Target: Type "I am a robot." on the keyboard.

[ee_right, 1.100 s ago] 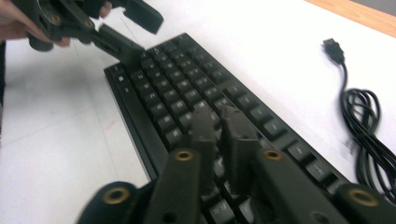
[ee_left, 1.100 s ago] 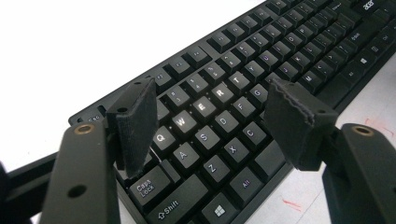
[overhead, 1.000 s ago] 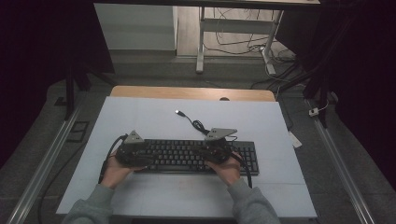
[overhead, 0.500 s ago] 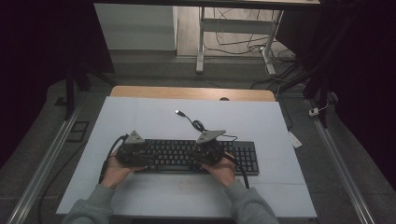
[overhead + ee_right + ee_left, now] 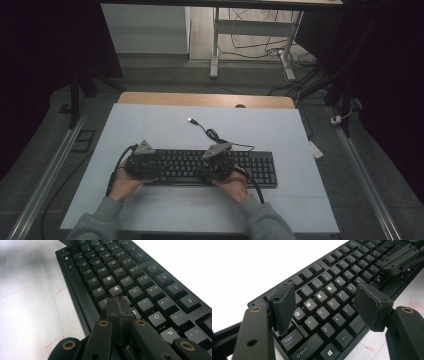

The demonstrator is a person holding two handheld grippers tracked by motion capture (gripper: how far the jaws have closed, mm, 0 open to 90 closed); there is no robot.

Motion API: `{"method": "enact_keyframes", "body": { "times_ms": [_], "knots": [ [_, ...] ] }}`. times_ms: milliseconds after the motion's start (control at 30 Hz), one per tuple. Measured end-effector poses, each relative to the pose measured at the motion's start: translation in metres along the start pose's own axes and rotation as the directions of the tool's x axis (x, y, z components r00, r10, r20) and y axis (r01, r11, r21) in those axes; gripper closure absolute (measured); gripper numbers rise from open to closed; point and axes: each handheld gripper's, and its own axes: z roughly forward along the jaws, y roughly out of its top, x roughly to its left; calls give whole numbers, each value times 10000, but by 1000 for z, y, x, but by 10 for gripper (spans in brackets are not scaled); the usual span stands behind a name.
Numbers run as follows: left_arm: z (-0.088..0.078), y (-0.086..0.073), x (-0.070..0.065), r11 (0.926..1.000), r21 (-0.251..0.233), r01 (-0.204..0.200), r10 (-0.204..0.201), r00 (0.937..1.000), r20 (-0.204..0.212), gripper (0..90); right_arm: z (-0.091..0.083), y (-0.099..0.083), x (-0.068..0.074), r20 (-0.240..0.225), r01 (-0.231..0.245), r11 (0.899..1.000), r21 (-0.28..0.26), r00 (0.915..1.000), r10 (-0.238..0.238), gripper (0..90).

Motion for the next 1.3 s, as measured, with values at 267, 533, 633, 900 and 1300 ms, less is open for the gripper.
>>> {"method": "enact_keyframes", "body": {
  "times_ms": [267, 533, 633, 900, 1300],
  "knots": [
    [1, 0, 0, 9999, 90, -53, 53, 10000, 10, 333, 6, -1, 1, -43, 156, 9999, 33, 9999, -156, 896],
    [2, -1, 0, 9999, 139, -44, 43, 10000, 13, 330, 10, -1, 2, 105, 331, 9994, 127, 9994, -333, 896],
    [3, -1, -1, 9998, 195, -74, 74, 10000, 9, 328, 11, -3, 3, 231, 352, 9992, 166, 9991, -356, 898],
    [2, -1, 0, 9998, 176, -86, 86, 10000, -22, 328, 2, -1, 2, 159, 184, 9995, -267, 9997, -180, 898],
    [1, -2, 0, 9998, 166, -51, 52, 10000, -76, 327, -22, -12, -9, 591, -63, 9962, -865, 9982, 114, 897]
  ]
}}
